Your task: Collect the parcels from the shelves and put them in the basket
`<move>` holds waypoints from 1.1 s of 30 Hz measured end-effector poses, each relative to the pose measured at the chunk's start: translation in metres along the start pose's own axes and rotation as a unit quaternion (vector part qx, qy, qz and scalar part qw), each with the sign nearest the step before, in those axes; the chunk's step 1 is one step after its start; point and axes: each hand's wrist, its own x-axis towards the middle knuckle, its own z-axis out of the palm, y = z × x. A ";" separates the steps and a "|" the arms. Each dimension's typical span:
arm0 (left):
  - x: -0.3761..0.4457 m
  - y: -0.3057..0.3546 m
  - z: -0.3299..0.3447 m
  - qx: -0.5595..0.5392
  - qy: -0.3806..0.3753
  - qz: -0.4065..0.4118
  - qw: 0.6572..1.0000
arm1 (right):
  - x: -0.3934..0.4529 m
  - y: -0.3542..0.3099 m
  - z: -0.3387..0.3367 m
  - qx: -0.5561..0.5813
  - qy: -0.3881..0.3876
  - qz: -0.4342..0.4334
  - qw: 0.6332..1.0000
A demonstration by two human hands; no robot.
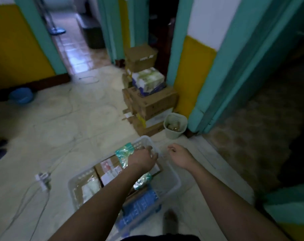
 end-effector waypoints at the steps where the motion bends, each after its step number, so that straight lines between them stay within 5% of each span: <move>1: 0.001 0.015 -0.003 0.015 -0.009 0.031 0.999 | -0.014 0.007 -0.009 0.000 0.025 0.014 1.000; 8: -0.029 0.180 0.010 0.121 -0.063 0.251 0.958 | -0.160 0.092 -0.080 0.046 0.209 0.119 0.970; 19: -0.293 0.479 0.097 0.235 -0.061 0.612 0.753 | -0.500 0.249 -0.161 0.068 0.469 0.294 0.830; 27: -0.566 0.610 0.225 0.217 -0.088 0.749 0.620 | -0.797 0.365 -0.150 0.065 0.537 0.449 0.712; 33: -0.732 0.677 0.303 0.178 -0.148 0.793 0.563 | -0.983 0.417 -0.143 0.057 0.552 0.522 0.647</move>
